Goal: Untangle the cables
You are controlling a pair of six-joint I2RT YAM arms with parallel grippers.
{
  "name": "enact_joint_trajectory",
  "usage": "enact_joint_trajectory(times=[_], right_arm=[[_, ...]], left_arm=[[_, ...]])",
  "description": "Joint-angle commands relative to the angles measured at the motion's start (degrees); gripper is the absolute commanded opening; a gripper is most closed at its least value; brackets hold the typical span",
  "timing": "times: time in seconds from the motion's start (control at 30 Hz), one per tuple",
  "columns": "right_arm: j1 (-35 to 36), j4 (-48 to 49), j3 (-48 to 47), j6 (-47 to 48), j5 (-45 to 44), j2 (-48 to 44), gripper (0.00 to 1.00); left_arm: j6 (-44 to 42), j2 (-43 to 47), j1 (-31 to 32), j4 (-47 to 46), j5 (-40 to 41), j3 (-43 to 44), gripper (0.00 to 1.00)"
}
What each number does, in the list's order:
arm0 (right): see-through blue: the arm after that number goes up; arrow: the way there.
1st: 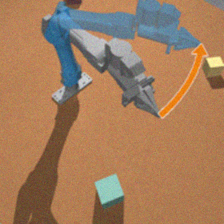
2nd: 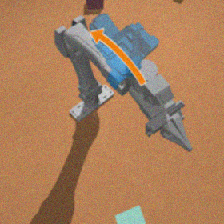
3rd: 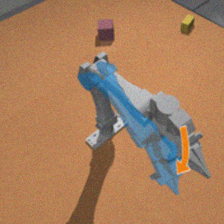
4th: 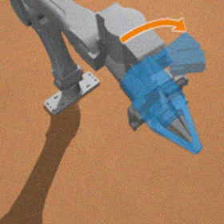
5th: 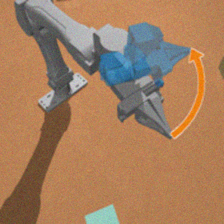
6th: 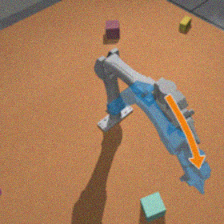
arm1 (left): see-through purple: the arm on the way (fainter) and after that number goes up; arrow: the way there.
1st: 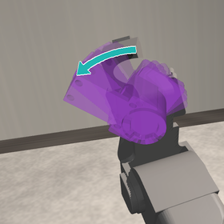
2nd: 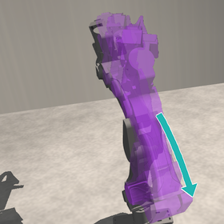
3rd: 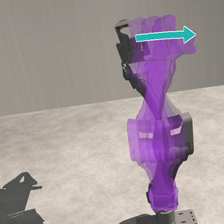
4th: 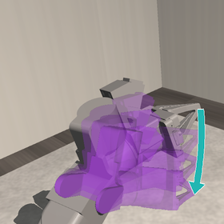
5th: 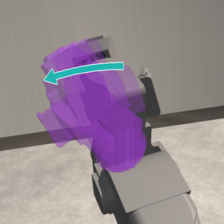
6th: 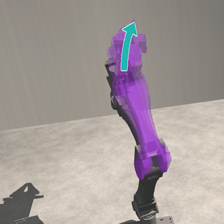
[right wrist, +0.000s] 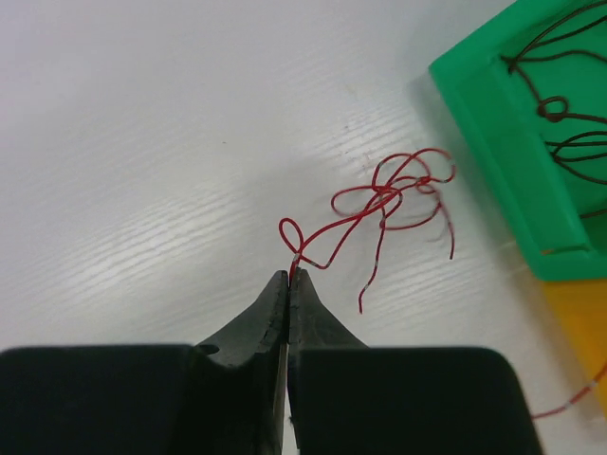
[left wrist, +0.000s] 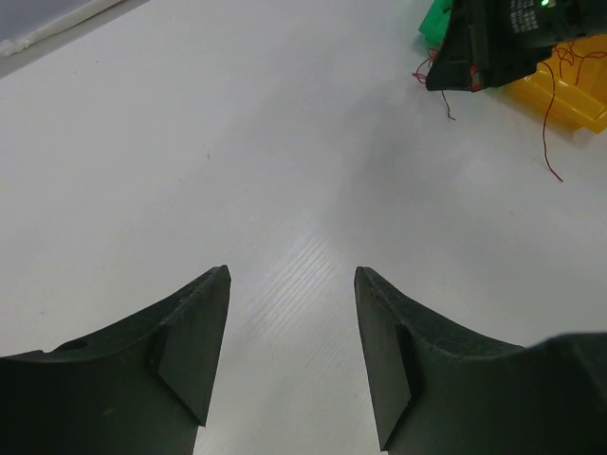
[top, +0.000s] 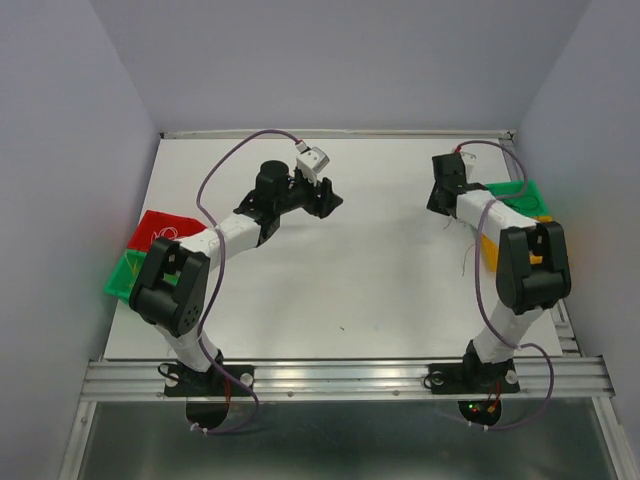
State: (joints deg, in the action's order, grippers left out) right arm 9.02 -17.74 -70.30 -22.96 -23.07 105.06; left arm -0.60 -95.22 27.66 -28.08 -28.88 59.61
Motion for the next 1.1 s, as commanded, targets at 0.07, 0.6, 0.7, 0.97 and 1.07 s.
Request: enact_joint_trajectory(times=[0.07,0.6,0.7,0.97,1.07], right_arm=[[0.12,3.76,4.56,-0.86,2.86,-21.86,0.01],[-24.30,-1.60,15.89,-11.31,6.80,-40.19,0.01],[-27.20,-0.64,18.53,-12.72,9.44,-39.84,0.01],[-28.79,3.32,21.53,-13.78,10.33,-40.72,0.74],[-28.70,3.15,21.44,-10.27,14.18,-41.95,0.85]], left_arm=[[-0.63,2.32,0.20,-2.77,-0.65,0.33,0.66],[0.07,3.90,0.38,-2.77,-1.61,-0.29,0.66],[0.07,4.95,0.47,-2.86,-1.35,-0.64,0.66],[-0.28,5.05,0.64,-3.04,-0.82,-0.90,0.66],[-0.37,4.69,0.55,-3.13,-0.74,-0.73,0.66]])
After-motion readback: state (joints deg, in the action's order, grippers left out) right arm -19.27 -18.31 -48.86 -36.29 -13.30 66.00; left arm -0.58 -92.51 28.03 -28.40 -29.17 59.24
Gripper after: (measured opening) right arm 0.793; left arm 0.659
